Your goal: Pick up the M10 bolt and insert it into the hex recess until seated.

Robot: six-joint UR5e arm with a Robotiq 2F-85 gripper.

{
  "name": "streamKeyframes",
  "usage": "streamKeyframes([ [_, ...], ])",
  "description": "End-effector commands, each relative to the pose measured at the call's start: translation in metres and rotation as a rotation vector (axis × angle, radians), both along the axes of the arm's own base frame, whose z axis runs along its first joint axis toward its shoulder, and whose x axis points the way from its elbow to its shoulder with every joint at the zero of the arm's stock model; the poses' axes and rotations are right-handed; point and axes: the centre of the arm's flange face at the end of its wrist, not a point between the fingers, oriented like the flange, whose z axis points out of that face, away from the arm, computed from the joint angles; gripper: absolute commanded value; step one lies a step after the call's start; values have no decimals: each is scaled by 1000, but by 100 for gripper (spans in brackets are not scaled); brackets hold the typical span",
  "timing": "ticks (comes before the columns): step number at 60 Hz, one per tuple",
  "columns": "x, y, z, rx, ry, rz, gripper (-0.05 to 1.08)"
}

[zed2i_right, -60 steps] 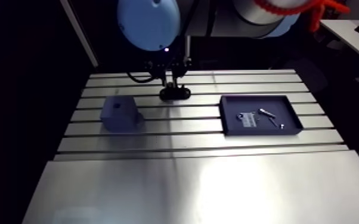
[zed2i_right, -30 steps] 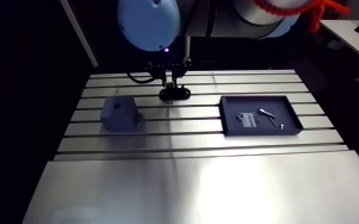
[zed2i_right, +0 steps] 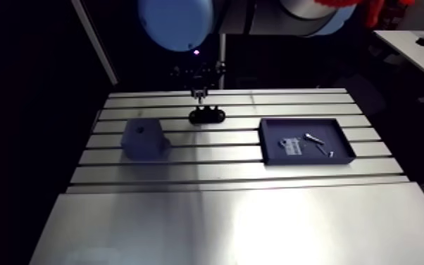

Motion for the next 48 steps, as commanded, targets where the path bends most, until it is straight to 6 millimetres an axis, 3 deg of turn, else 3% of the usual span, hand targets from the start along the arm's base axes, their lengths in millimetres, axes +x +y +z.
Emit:
streamKeyframes([
  [1, -6, 0, 40, 3, 31, 5, 75],
  [14, -10, -3, 93, 12, 35, 48, 76],
  [29, -8, -15, 132, 14, -95, 132, 76],
  [34, -6, -24, 136, 15, -120, 191, 76],
  [38, 2, -43, 142, 22, -147, 332, 76],
  [48, 12, -62, 137, 24, -168, 495, 76],
])
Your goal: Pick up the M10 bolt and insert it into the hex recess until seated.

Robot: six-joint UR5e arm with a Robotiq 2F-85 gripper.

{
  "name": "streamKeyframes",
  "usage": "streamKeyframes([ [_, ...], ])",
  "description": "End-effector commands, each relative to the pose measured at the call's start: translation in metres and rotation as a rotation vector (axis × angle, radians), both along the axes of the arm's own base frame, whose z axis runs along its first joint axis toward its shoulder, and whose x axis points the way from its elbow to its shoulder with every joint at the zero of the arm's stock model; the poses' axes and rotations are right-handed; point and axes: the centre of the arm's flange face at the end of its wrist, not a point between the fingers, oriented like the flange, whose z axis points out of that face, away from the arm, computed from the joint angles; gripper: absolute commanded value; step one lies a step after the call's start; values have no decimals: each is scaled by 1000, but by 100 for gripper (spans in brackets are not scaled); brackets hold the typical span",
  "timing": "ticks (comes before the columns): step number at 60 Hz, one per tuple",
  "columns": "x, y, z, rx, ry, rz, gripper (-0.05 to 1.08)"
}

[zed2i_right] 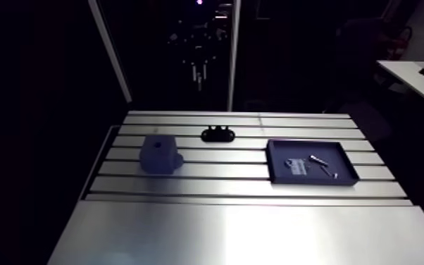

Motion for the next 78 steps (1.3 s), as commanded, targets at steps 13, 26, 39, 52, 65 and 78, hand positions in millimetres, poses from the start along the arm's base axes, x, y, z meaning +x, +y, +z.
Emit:
streamKeyframes([
  [13, 18, -45, 4, 0, -51, 284, 76],
  [26, 27, -73, 0, 0, -62, 334, 76],
  [39, 40, -100, -11, 22, -82, 363, 76],
  [52, 52, -110, -24, 53, -102, 380, 76],
  [65, 58, -110, -36, 52, -125, 379, 76],
  [78, 61, -116, -40, 54, -124, 391, 76],
])
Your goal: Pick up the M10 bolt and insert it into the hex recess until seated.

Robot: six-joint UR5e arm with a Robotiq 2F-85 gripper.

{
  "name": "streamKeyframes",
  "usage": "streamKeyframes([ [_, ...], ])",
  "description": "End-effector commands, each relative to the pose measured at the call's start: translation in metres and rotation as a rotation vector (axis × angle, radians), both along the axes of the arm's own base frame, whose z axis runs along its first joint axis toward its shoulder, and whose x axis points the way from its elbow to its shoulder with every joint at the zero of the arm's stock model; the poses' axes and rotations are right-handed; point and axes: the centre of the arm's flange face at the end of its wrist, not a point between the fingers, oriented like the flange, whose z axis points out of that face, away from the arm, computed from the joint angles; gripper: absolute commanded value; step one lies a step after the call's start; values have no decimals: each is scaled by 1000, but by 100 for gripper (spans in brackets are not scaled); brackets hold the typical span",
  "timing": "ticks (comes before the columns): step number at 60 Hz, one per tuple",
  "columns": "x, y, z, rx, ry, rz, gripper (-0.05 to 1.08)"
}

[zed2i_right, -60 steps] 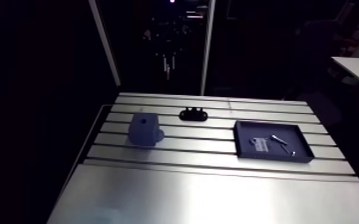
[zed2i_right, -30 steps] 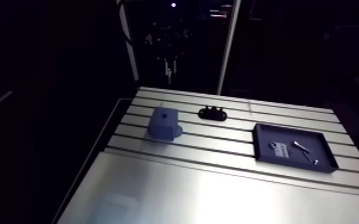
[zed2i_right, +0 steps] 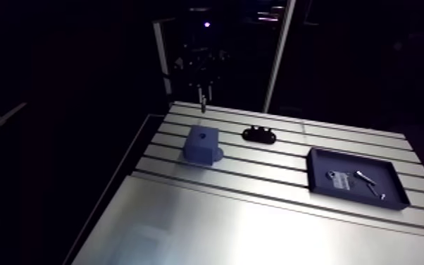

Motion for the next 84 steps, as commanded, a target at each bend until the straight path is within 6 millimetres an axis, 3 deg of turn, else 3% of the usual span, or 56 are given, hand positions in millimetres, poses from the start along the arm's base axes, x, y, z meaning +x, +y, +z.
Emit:
streamKeyframes([
  [1, 3, -5, -7, 2, -6, 10, 76],
  [42, 2, -7, -35, 9, -33, 2, 76],
  [84, 3, -7, -50, 14, -48, 4, 76],
])
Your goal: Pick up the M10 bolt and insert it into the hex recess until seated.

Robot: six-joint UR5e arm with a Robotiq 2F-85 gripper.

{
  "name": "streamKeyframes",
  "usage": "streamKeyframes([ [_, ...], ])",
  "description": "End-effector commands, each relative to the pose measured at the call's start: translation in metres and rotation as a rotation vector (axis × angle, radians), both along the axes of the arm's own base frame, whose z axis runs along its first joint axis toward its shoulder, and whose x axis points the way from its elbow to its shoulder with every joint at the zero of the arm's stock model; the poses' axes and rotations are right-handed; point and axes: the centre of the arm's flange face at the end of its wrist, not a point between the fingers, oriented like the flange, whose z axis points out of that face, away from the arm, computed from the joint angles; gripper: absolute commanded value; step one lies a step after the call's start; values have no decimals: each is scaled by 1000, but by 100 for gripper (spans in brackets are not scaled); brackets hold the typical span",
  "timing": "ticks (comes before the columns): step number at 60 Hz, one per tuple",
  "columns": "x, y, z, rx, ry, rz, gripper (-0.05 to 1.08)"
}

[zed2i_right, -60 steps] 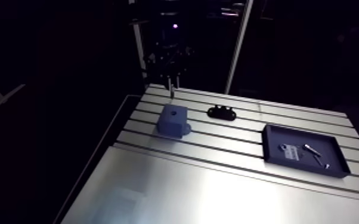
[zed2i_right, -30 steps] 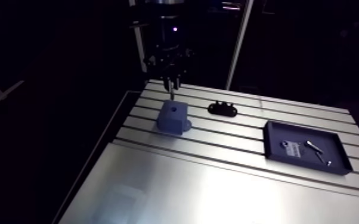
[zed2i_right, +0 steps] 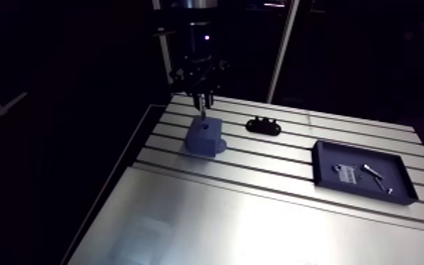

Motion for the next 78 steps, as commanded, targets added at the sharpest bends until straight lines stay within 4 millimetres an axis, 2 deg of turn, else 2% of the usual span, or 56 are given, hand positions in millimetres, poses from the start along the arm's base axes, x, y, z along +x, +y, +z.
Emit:
streamKeyframes([
  [1, 0, 0, -3, 1, 0, 1, 76],
  [44, 2, 0, -17, 4, -22, 1, 76],
  [78, 2, 3, -19, 4, -26, -2, 76],
])
